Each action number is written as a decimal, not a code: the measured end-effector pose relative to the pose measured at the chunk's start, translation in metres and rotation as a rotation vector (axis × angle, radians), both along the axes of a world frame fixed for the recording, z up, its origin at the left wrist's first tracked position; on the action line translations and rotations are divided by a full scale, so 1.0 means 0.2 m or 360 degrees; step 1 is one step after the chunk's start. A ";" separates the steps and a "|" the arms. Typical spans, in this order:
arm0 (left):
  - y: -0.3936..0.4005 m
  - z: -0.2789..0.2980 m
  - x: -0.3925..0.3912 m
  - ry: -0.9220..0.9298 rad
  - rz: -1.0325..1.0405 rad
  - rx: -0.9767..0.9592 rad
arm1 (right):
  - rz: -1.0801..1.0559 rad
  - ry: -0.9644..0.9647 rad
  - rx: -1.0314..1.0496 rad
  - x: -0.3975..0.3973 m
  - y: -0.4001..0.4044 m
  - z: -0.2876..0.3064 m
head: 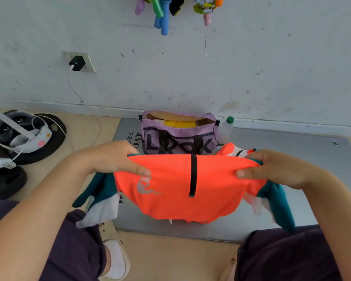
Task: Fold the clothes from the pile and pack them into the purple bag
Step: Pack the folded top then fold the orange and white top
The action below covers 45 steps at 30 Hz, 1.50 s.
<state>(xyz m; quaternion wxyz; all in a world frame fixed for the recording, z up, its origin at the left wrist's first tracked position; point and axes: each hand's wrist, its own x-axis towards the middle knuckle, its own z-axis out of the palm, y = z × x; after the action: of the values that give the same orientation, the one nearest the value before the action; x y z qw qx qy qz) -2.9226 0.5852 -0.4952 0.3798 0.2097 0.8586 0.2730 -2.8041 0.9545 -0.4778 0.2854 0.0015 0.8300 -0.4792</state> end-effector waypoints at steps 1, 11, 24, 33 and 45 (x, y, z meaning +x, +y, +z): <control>-0.01 0.00 -0.01 -0.0026 0.0099 0.0158 | -0.0105 0.0027 -0.0147 0.00 0.01 0.00; 0.09 0.01 0.01 -0.0109 0.0465 0.0796 | -0.0284 0.0158 -0.0141 -0.02 0.00 0.00; -0.02 0.06 -0.02 -0.0292 0.0235 0.0569 | -0.0173 -0.0111 -0.0184 0.01 0.12 0.04; 0.16 0.25 -0.11 0.0635 0.0692 0.0813 | -0.0899 0.0802 0.0176 -0.19 0.05 0.23; 0.05 0.09 0.13 0.0348 0.0593 0.0539 | -0.0562 0.0398 0.0174 0.12 0.01 0.10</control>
<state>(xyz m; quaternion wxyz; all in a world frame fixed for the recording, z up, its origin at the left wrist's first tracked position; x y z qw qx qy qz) -2.8960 0.5943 -0.4763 0.1876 0.1369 0.8605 0.4535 -2.7809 0.9574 -0.4584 0.0914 0.1028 0.8705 -0.4725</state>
